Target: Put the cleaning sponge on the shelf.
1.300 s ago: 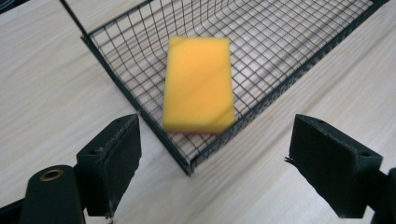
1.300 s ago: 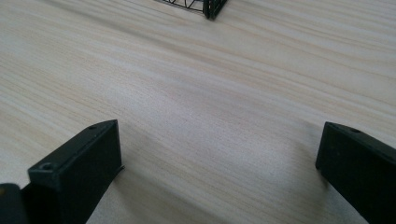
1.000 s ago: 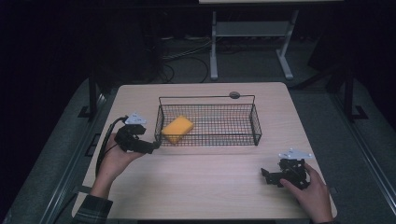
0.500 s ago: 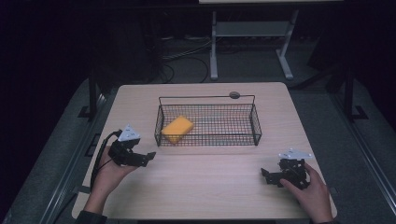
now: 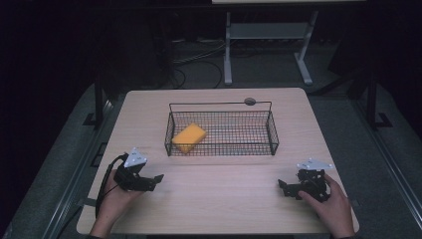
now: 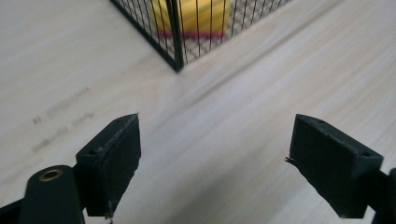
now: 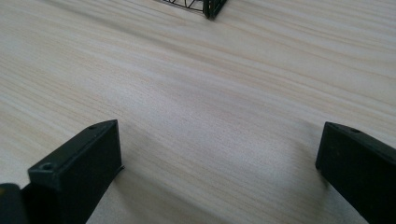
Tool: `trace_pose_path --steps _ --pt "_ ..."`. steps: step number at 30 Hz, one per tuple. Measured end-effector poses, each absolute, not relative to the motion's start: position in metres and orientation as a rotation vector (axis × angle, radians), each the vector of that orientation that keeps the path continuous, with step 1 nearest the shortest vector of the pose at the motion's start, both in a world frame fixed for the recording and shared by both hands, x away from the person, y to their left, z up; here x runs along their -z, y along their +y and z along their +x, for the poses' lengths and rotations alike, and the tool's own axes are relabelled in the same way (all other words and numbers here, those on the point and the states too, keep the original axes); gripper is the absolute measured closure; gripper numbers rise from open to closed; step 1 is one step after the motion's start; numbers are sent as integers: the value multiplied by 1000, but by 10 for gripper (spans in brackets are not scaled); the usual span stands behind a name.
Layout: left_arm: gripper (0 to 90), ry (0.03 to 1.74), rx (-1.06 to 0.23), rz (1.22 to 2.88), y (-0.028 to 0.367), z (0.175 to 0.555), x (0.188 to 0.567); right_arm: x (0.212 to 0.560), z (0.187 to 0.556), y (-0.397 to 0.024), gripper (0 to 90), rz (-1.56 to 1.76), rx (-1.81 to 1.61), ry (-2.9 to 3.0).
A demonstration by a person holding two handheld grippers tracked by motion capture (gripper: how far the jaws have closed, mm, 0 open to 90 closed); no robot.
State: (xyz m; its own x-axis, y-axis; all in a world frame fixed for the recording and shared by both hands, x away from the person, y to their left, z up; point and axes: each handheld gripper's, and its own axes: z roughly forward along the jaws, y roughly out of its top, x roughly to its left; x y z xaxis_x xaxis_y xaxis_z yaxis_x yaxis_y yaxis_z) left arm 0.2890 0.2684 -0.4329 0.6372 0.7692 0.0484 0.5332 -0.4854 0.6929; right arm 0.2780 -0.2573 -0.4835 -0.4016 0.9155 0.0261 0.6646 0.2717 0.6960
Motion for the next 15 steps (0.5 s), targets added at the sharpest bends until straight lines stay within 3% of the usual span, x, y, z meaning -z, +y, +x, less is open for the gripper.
trace_pose_path --steps 15 --pt "128 1063 -407 2274 274 276 463 484 278 -257 0 1433 -900 2166"
